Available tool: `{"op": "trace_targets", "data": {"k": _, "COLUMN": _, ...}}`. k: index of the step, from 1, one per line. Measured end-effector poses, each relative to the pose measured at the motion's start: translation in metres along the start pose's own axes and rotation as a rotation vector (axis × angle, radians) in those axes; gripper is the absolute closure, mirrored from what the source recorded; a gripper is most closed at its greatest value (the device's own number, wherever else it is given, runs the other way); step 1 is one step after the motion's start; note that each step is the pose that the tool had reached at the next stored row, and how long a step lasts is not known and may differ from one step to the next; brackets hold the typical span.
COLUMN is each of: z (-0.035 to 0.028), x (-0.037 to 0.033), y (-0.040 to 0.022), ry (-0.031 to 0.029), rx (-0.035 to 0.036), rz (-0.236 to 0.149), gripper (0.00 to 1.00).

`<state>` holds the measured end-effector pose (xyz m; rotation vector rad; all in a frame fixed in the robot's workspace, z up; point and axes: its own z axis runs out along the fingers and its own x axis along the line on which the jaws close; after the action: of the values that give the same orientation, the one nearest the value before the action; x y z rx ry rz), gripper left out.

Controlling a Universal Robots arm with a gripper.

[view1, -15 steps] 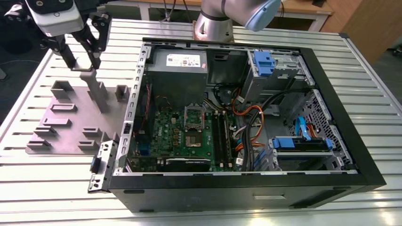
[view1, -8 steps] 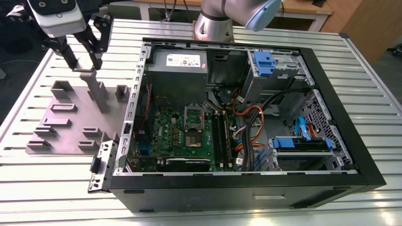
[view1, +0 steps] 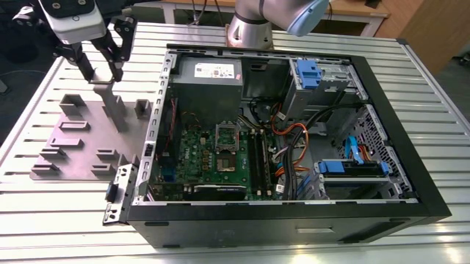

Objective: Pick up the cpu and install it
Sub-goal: 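Pick up the cpu and move it towards the insertion slot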

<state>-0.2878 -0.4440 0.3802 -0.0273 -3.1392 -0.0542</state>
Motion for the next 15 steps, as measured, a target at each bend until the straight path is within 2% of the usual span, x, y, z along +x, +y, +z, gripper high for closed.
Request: {"op": "trace_targets", "data": {"k": 15, "z": -0.0001, "x": -0.0073, "y": 0.0001, "ry": 0.0001, "rx": 0.0001, "rz": 0.0, "gripper": 0.53}}
